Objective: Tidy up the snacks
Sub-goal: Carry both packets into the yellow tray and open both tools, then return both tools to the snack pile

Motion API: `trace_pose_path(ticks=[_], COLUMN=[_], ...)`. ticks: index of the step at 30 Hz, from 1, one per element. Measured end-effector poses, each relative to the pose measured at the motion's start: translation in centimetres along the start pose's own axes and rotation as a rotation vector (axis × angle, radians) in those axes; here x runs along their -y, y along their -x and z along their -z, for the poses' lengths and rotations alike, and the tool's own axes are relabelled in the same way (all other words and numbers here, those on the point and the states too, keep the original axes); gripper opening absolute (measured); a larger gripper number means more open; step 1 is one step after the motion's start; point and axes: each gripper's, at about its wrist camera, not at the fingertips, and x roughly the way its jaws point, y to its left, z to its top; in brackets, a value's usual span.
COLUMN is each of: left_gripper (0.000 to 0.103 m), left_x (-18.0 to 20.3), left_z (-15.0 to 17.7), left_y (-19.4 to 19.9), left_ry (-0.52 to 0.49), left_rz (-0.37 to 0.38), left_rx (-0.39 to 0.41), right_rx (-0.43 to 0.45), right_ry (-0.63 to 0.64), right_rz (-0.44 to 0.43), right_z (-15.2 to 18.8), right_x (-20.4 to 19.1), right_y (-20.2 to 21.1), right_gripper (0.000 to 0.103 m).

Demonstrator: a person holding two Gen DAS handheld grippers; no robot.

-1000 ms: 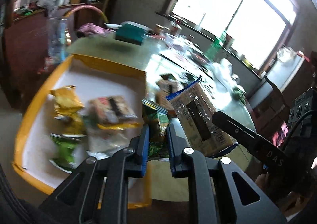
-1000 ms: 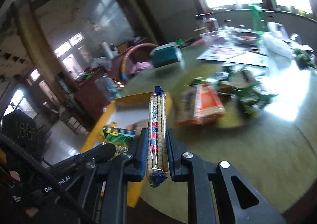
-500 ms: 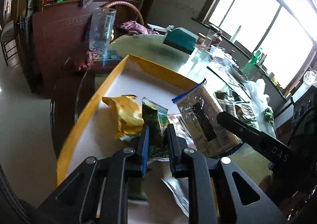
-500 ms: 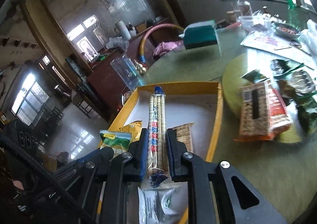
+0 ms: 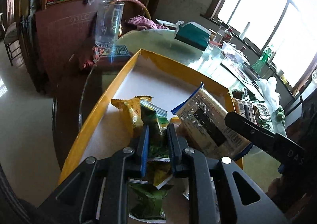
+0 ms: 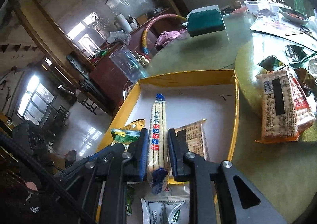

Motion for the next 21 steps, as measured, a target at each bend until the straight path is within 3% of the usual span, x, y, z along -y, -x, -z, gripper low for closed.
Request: trace_pose_path(ticks=[2,4,6,10,15,19,21], left_gripper=[0.024,0.041,0.064,0.065,0.072,0.073,0.073], left_x=[0.1,0.4,0.8,2.3,4.6,7.1,8.1], left_z=[0.1,0.2,0.4,1.1,2.0,3.1,3.5], left_y=[0.2,0.6,1.3,3.0,4.9,5.5,5.6], left_ry=[0.001,0.001,-0.001,-0.031,-0.028,-0.070,-0.094], left_rz=[-0.008,-0.022,-0.054,-0.093,-0.036,-0.015,-0.006], left_rx=[0.006,0.013,0.044,0.102,0.130,0.127,0.121], right_rx=[0.016,0.065,0.102,0.144,0.192,0.185,0.195], right_ry=[0.011,0.018,0.026,0.055,0.085,-0.002,-0.059], right_rz=[-0.001,-0.002,-0.002,0.009,0.004,-0.067,-0.058], right_z=[0.1,0.3,0.5,1.0,2.3,3.4,4.1], right_x=[-0.1,-0.1,-0.2,-0.5,-0.2,3.1,4.8], right_y=[0.5,1.6,2.7,5.5,9.0,10.1,10.6], right_gripper=[0.046,0.086,0.088,0.089,0.089,0.090,0.090])
